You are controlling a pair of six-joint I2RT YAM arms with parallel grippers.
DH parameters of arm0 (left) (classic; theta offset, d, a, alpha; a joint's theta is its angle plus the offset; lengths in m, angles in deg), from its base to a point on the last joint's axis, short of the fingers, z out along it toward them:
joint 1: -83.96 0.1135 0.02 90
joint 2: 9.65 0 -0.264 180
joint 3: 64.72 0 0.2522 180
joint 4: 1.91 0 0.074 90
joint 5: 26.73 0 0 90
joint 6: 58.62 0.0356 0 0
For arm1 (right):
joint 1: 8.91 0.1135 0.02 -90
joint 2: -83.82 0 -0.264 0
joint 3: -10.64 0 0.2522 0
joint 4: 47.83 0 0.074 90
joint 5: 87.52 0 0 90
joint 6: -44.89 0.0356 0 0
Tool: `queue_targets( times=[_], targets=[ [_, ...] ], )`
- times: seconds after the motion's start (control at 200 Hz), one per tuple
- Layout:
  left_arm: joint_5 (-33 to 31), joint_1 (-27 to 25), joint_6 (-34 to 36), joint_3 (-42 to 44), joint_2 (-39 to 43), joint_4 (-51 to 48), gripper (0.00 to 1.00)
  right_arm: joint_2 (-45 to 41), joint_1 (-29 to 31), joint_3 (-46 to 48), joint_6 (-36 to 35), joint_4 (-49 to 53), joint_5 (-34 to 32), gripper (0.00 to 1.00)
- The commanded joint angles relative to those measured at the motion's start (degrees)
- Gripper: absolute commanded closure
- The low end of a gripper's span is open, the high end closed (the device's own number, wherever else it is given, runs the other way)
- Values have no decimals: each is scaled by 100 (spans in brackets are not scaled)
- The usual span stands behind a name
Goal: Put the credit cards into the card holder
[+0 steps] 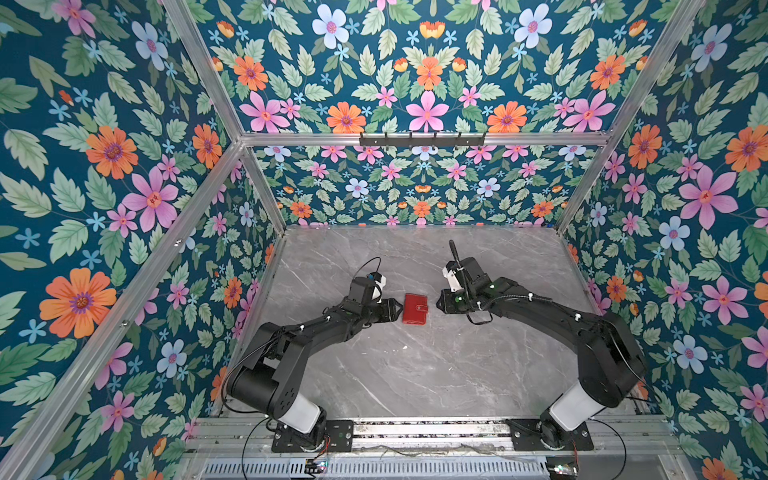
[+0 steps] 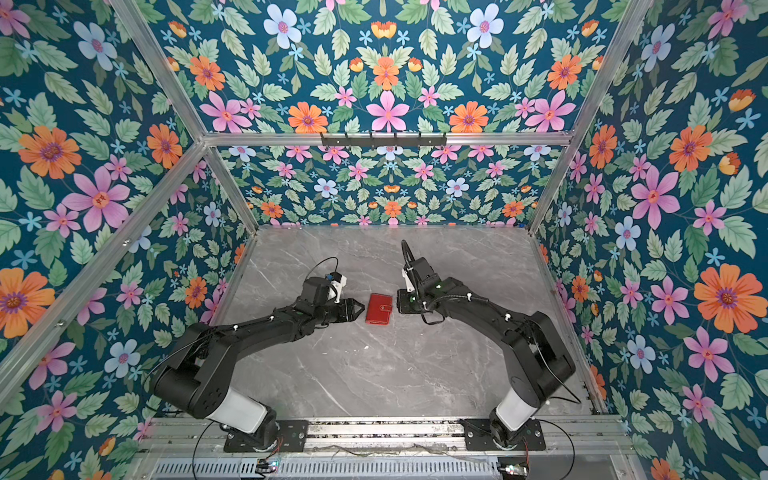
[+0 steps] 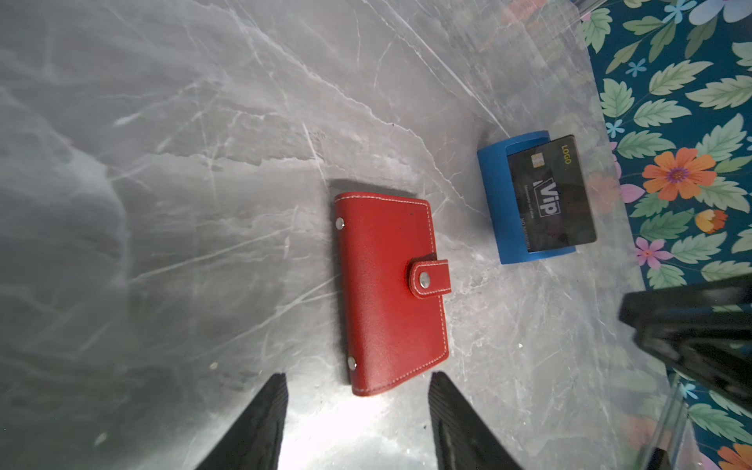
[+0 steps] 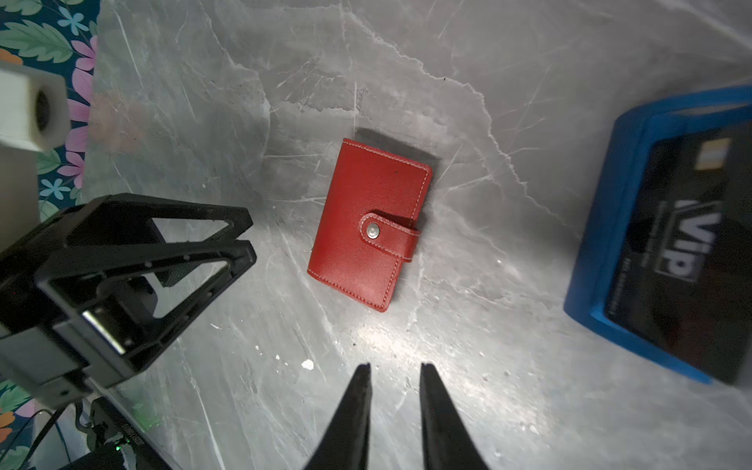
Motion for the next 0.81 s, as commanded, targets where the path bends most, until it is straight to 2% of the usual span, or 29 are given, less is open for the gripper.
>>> queue_targets(
  times=[0.0,0.42,0.8],
  targets=[
    [323,-4,-178,-29,-169,421,45,348,12,-218,200,-122,161,78],
    [435,-11,-391,-257,-913,745,52,1357,10,-827,411,-113,141,81],
    [685,-17,-544,-372,-1373,977,56,1831,13,-1063,455,70,-94,81]
  ],
)
